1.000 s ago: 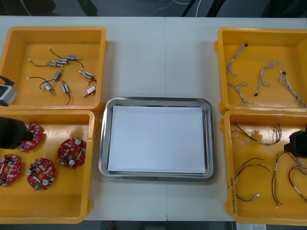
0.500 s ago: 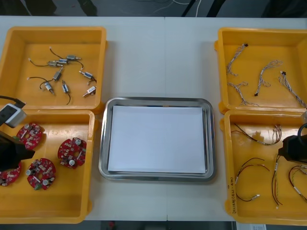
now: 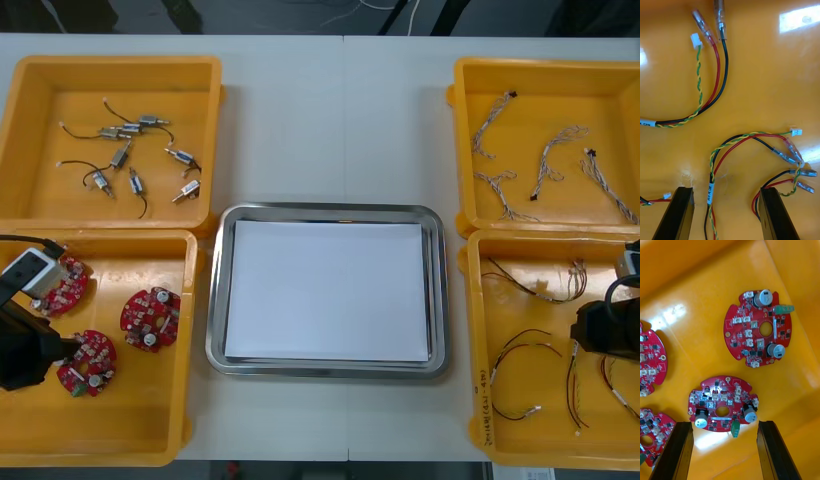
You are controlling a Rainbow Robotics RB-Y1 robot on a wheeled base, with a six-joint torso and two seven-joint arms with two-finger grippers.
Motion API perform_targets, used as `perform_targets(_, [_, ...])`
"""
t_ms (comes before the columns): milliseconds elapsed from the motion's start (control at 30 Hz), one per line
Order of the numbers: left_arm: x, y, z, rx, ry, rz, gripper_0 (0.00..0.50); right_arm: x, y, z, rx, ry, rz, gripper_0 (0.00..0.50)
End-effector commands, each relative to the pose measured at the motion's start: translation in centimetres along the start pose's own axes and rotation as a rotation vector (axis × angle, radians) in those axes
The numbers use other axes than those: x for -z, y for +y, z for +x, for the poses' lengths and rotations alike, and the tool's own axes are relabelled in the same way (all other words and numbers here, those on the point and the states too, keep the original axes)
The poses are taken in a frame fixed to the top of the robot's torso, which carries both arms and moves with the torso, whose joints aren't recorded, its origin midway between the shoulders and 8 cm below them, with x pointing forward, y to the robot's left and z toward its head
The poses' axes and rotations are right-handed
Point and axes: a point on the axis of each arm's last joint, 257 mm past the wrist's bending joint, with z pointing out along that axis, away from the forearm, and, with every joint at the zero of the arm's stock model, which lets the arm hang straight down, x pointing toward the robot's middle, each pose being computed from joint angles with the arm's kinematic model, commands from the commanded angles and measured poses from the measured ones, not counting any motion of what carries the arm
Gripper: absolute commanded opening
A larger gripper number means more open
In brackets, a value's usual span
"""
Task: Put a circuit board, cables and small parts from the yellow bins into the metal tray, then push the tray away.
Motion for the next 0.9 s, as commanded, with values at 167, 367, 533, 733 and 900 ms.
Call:
perform_targets(167, [0.0,-0.4,2.5,-0.158,0.033,-0.014,0.500,-0.6,1.4,1.1,0.001,-0.017,-0.028,0.500])
perform_targets(367, [-0.8,-0.7,3.3,-0.175,0.027,-0.010,0.500,-0.8,1.4,1.2,-0.005,-0.024,-0.026,0.500])
perform_targets(533, [-2.0,-0.5,3.7,-0.178,0.017,-0.008,0.500,-1.0,1.4,1.3,-0.017,-0.033,-0.030,0.500])
perform_targets(733, [-3.1,0.1,4.3,-0.193,0.013,-0.015,0.500,-1.2,1.6,1.6,-0.035,-0.034,-0.036,0.500])
perform_targets(900, [-3.5,0.3,5.2,-0.201,0.027,-0.016,0.500,-1.4,1.8,2.0,-0.052,-0.028,-0.039,0.500])
